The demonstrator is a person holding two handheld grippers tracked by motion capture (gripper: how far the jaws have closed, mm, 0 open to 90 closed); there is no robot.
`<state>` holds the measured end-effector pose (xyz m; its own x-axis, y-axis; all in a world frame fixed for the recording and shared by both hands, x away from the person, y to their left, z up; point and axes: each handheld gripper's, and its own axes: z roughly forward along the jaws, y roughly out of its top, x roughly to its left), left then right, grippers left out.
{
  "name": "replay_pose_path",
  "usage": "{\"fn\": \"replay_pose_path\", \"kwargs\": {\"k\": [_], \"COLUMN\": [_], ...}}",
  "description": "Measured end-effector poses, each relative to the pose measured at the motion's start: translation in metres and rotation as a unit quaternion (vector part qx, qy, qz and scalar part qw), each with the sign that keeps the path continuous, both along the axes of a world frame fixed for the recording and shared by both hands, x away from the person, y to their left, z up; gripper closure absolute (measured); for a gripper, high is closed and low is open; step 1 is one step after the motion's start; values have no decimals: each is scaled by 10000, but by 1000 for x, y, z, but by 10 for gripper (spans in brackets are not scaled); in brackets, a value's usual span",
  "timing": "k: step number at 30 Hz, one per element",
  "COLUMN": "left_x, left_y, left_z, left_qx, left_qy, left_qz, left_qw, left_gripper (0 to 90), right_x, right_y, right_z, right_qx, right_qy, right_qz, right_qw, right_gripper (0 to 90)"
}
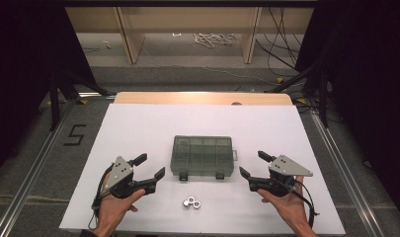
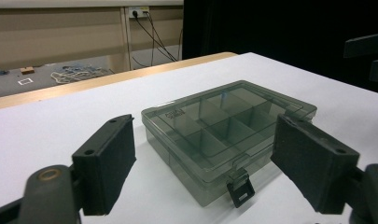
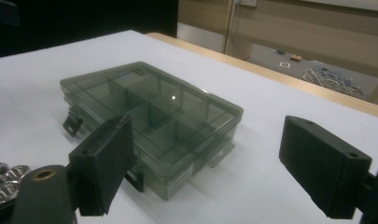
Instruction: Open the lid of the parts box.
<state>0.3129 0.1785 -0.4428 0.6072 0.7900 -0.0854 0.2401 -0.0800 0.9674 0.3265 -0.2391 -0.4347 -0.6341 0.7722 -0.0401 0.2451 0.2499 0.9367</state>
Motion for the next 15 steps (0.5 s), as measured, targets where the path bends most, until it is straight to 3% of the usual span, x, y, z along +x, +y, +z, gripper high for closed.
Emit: {"fn": "replay_pose_path", "kwargs": {"k": [3, 5, 15], "left_x": [4, 6, 23], "left_y": [0, 0, -1], "left_z": [-2, -4, -14], "left_qx": [74, 105, 351], "left_qy": [33, 88, 274], "left_qz": [-6, 7, -10], "left_qw": [10000, 9999, 9990], "left_gripper": [219, 229, 287], "right_x": [4, 9, 30], "right_y": [-3, -6, -10], "right_z": [0, -1, -11], "right_qx": [-169, -253, -531], "right_qy": [51, -35, 217], "right_qz": [43, 50, 125], "right_qw": [9998, 9997, 9983], "right_gripper": [236, 251, 316]}}
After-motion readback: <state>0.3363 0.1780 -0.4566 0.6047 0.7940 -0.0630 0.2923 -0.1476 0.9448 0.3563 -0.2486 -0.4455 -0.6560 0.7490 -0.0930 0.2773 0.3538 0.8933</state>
